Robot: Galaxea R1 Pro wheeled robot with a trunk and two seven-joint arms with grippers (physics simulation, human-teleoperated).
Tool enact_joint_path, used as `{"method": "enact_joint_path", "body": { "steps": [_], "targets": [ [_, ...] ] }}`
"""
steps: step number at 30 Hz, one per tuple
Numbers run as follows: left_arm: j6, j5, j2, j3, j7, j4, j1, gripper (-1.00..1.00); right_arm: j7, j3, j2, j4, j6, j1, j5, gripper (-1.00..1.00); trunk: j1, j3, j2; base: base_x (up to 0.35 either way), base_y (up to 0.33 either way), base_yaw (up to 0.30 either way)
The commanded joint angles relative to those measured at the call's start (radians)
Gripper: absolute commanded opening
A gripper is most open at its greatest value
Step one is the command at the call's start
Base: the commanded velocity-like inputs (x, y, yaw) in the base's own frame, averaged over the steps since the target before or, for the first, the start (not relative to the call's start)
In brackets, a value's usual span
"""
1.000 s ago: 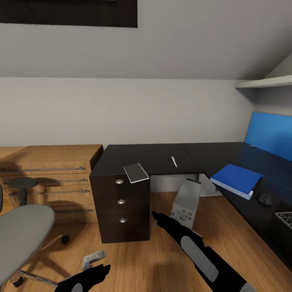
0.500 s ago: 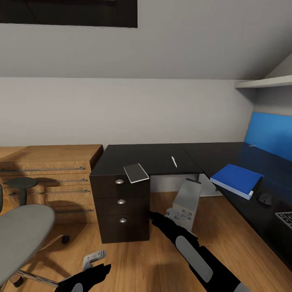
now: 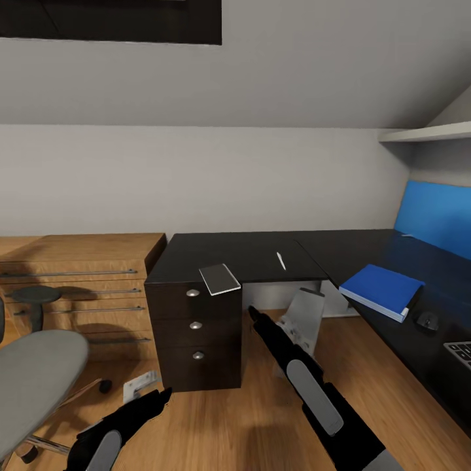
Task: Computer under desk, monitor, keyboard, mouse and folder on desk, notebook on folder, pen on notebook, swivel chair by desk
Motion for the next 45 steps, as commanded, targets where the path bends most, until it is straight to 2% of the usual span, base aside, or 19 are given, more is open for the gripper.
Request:
{"method": "enact_joint_path", "body": {
  "steps": [1,3,6,10,27,34,36,41,45],
  "targets": [
    [0.006,0.016,0.001,0.004,0.010,-0.012,-0.001,1.00,-0.003,-0.009,0.001,-0.003,0.002,-0.001,-0.009,1.00,0.000,-0.001,-0.001,0.000,0.000,0.000],
    [0.026,0.059,0.000,0.021,0.011,-0.037,-0.001,1.00,0.033,-0.034,0.001,-0.005,0.003,-0.001,-0.033,1.00,0.000,-0.001,-0.001,0.000,0.000,0.000],
    [0.034,0.090,-0.001,0.023,0.011,-0.040,-0.001,1.00,0.077,-0.044,-0.001,0.003,0.004,-0.001,-0.044,1.00,0.000,-0.001,-0.001,0.000,0.000,0.000],
    [0.031,0.108,0.002,0.026,0.011,-0.017,-0.001,1.00,0.114,-0.046,-0.002,0.038,0.005,-0.001,-0.049,1.00,0.000,-0.001,-0.001,0.000,0.000,0.000],
    [0.032,0.114,0.003,0.027,0.010,0.000,-0.001,1.00,0.131,-0.038,0.003,0.090,0.006,-0.001,-0.051,1.00,0.000,-0.001,-0.001,0.102,0.045,0.000],
    [0.032,0.114,0.003,0.027,0.010,0.000,0.000,1.00,0.133,0.003,0.004,0.099,0.006,-0.001,-0.051,1.00,0.000,-0.001,-0.001,0.083,0.067,0.000],
    [0.032,0.114,0.001,0.026,0.010,0.002,-0.001,1.00,0.153,0.031,0.004,0.099,0.006,-0.001,-0.051,1.00,0.000,-0.001,-0.001,0.013,0.011,0.000],
    [0.032,0.115,0.000,0.025,0.010,0.002,-0.001,1.00,0.189,0.051,0.004,0.099,0.006,-0.001,-0.051,1.00,-0.019,0.015,0.034,0.003,0.002,0.000],
    [0.032,0.115,0.000,0.025,0.011,0.002,-0.001,1.00,0.200,0.059,0.004,0.099,0.006,-0.001,-0.050,1.00,-0.019,0.015,0.034,0.000,0.000,0.000]
  ]
}}
